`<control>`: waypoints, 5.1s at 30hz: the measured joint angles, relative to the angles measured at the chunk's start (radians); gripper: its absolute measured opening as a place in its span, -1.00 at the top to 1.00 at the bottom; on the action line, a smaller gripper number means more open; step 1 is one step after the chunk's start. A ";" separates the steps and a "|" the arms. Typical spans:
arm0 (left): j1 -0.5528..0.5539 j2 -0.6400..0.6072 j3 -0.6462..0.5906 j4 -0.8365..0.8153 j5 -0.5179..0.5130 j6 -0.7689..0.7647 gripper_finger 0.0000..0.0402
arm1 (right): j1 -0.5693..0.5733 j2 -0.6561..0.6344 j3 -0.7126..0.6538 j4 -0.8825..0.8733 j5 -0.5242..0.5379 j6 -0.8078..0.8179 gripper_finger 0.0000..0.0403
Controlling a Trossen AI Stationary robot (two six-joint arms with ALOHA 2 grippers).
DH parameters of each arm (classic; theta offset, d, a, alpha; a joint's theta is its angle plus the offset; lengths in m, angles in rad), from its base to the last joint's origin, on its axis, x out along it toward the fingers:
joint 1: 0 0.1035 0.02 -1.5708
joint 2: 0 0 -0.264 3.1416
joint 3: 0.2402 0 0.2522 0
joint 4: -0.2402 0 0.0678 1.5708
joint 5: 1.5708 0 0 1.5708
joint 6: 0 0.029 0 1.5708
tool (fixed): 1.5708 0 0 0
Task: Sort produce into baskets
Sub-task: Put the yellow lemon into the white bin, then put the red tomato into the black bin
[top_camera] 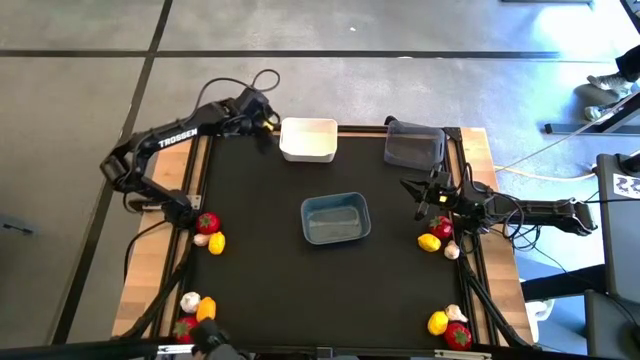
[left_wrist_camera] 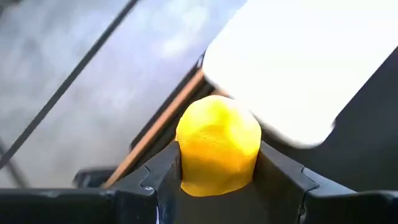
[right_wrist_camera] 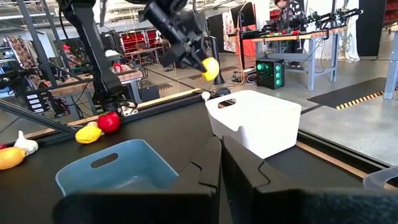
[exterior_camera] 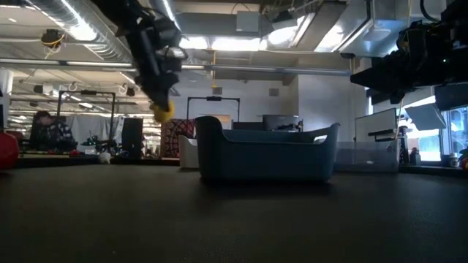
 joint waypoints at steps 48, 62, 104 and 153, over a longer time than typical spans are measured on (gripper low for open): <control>-0.087 0.331 -0.024 0.483 0.017 -0.237 0.16 | 0.000 0.000 0.000 -0.023 0.020 0.026 0.92; -0.079 0.421 -0.024 0.518 0.016 -0.216 0.16 | 0.000 0.000 0.000 -0.037 0.019 0.026 0.92; -0.120 0.301 -0.024 0.455 0.018 -0.170 -0.31 | 0.000 0.000 0.000 -0.063 0.019 0.026 0.92; -0.897 0.100 -0.431 1.005 -0.092 -0.323 -0.31 | 0.000 0.027 0.294 -0.592 -0.118 0.106 0.92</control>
